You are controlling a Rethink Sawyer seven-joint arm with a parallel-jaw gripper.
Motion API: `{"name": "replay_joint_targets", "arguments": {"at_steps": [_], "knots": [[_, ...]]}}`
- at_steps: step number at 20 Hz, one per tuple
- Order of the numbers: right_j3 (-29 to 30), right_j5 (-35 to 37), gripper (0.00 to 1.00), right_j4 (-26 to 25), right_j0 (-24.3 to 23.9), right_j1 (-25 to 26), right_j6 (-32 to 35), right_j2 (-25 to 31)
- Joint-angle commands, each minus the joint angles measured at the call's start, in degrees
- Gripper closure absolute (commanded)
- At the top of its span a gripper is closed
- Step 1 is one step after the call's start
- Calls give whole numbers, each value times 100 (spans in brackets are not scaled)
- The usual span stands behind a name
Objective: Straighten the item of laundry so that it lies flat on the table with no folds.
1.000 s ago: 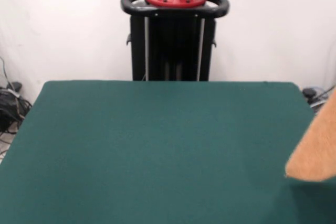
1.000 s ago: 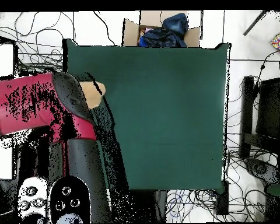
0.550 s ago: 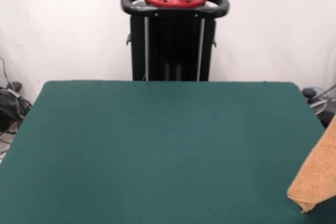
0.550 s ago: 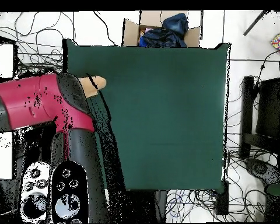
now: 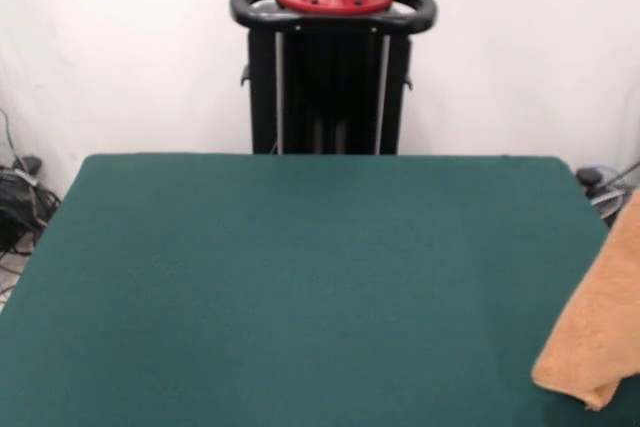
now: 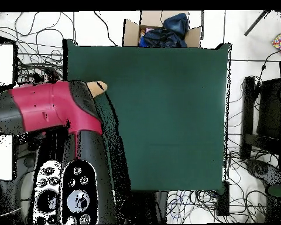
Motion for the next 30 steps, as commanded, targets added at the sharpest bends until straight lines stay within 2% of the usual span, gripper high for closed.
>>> {"name": "replay_joint_targets", "arguments": {"at_steps": [1, 16, 23, 30], "knots": [[1184, -930, 100, 116, -609, 139, 701, 154], [1616, -1121, 100, -287, -1827, 75, -471, 803], [1721, -1185, 100, -606, -2373, 103, -755, 1161], [1857, -1295, 100, -940, -2811, 137, -752, 1542]]}}
